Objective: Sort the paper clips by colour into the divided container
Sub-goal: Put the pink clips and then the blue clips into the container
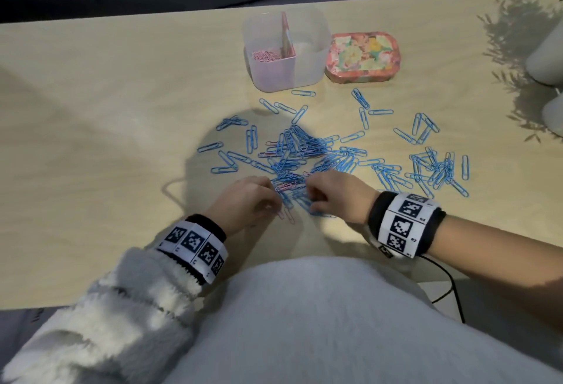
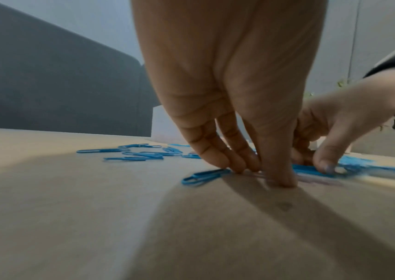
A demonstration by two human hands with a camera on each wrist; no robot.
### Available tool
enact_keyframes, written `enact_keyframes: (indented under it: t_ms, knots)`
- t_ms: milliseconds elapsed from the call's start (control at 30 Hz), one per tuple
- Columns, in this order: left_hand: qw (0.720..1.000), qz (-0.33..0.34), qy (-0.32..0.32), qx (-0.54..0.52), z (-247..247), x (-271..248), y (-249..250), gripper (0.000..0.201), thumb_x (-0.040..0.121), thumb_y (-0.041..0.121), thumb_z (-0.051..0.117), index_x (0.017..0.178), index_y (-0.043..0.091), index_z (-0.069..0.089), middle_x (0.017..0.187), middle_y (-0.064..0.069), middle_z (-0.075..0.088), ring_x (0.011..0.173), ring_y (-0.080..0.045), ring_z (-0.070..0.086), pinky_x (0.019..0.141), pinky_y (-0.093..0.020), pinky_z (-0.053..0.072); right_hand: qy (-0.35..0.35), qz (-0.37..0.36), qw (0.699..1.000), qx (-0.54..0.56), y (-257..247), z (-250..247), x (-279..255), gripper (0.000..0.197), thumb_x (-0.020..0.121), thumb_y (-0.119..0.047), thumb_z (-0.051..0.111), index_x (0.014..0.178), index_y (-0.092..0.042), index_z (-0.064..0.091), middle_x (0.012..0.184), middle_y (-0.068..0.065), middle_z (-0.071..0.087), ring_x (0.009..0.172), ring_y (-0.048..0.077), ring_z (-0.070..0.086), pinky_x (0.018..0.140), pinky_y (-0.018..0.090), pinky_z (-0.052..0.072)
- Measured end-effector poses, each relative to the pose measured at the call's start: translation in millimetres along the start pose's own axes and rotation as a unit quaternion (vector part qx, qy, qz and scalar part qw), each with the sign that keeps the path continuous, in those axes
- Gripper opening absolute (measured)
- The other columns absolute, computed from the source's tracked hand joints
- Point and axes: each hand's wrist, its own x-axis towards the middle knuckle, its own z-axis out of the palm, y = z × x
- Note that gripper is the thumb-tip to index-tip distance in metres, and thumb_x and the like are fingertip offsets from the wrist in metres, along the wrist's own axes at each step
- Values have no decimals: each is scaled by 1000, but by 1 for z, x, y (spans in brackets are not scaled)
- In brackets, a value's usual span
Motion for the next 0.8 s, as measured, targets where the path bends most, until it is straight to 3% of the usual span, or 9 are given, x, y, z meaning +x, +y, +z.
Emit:
enact_keyframes:
  t_ms: [100,200,367,467,533,600,667,700,800]
  knots:
    - [1000,-7,-16,21,2,5,0,11,78,13,67,88,14,72,94,-6,64,80,-18,58,75,-30,45,20,26,999,14,16,-8,-12,21,77,-16,66,76,-21,46,76,-3,49,73,21,46,61,27,28]
    - [999,3,-18,47,6,7,-4,9,80,14,65,87,11,69,94,-9,63,86,-27,61,73,-32,45,57,9,998,-22,13,-9,-16,4,80,-17,59,81,-17,55,83,0,54,85,25,53,66,28,32]
    - [990,51,0,131,10,4,-8,24,80,28,45,77,15,64,73,-6,62,66,-26,62,56,-30,48,55,-23,992,-110,-25,7,6,24,87,-37,53,91,-15,62,100,6,66,97,27,60,73,35,43]
    - [986,60,27,152,8,1,-13,31,82,30,37,82,13,64,72,-6,62,66,-26,62,58,-31,46,48,-18,989,-135,-38,15,18,21,86,-27,54,100,-14,61,108,9,64,106,29,57,78,37,45]
    - [995,31,46,82,3,-3,-16,41,86,36,34,93,11,65,79,-9,62,72,-26,61,67,-32,46,34,-11,992,-122,-38,17,20,20,85,-19,53,102,-13,61,110,11,63,108,30,55,82,37,44]
    - [997,-17,79,-6,0,-6,-20,45,87,41,35,102,10,65,85,-6,60,75,-20,57,72,-25,40,22,1,997,-72,-32,14,17,17,82,-12,56,97,-13,64,107,11,65,105,30,58,80,36,44]
    - [984,-92,105,-113,-3,-2,-22,29,90,34,45,98,14,66,90,-6,62,77,-15,54,74,-25,42,14,10,998,-55,-23,10,9,14,80,-9,56,91,-13,64,103,11,66,100,30,59,76,34,43]
    - [966,-134,110,-190,-6,1,-21,18,92,24,49,90,17,65,89,-7,63,74,-15,54,71,-26,44,13,16,998,-66,-19,9,5,12,80,-9,54,88,-14,61,102,11,65,99,30,59,75,35,43]
    - [881,-238,94,-399,-15,15,-15,30,94,7,38,71,19,54,71,-5,53,60,-13,46,55,-22,39,43,30,991,-121,-6,7,-10,11,84,-20,53,89,-11,58,102,10,62,99,30,58,74,37,44]
